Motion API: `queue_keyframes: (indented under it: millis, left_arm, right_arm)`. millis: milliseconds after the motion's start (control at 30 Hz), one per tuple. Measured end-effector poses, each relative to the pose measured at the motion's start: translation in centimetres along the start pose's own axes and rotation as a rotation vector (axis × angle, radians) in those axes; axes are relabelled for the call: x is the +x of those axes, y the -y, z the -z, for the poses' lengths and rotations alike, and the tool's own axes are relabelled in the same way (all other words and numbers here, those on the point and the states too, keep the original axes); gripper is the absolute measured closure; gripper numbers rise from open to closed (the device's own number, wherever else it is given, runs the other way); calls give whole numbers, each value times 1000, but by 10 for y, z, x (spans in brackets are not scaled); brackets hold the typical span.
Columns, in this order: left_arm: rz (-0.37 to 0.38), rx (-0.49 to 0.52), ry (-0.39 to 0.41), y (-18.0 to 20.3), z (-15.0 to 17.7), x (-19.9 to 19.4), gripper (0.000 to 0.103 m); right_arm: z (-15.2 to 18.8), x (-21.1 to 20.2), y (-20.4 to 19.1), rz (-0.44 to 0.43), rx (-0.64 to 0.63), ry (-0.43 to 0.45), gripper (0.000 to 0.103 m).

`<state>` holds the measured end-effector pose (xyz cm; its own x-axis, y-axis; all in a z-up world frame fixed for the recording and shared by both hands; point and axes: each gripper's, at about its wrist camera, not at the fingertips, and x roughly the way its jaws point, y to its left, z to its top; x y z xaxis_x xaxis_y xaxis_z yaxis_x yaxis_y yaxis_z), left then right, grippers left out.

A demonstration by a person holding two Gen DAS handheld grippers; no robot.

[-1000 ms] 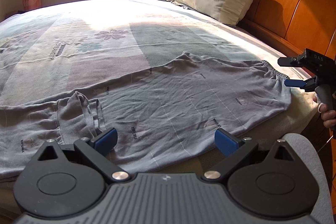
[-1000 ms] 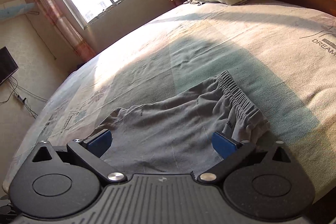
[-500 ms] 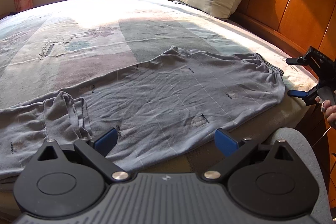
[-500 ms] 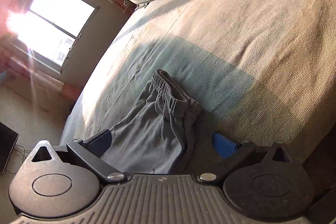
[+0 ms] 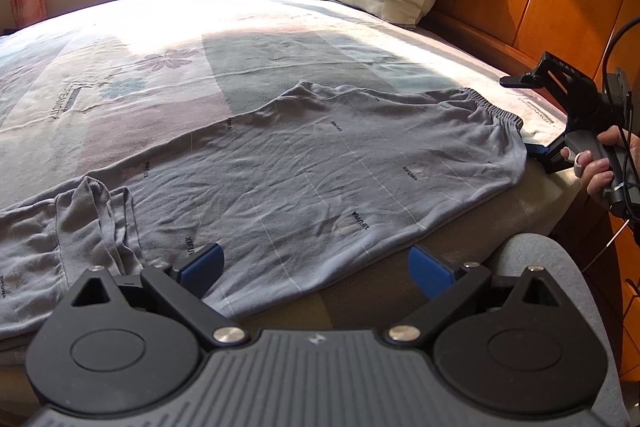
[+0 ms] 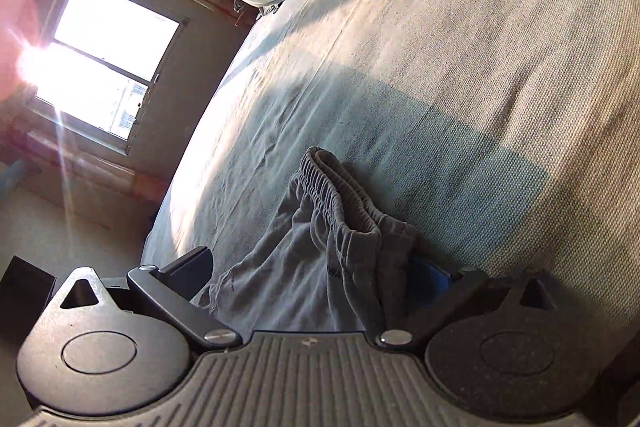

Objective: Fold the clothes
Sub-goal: 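Close the right tool on the elastic waistband edge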

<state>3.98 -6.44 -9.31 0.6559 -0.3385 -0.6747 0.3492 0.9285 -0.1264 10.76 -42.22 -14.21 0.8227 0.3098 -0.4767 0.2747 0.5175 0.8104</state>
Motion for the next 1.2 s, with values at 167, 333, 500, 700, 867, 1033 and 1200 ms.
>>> queue_keyframes:
  millis: [167, 333, 500, 700, 867, 1033, 1200]
  left_arm:
    - [10, -8, -8, 0, 0, 3, 4]
    - [20, -9, -7, 1, 1, 2, 4]
    - [23, -29, -4, 0, 3, 0, 4]
    - [39, -43, -17, 1, 5, 3, 4]
    - [57, -25, -9, 5, 7, -1, 4]
    - [52, -55, -14, -2, 8, -1, 4]
    - [70, -80, -38, -2, 12, 5, 4]
  right_arm:
    - [12, -2, -1, -36, 40, -77, 0]
    - [2, 6, 1, -43, 40, -28, 0]
    - [-4, 17, -5, 10, 23, 16, 0]
    - [-3, 21, -2, -39, 63, 4, 0]
    - [-7, 24, 5, -109, 122, 14, 0]
    - [-5, 25, 5, -126, 120, 44, 0]
    - [-7, 35, -5, -83, 53, 12, 1]
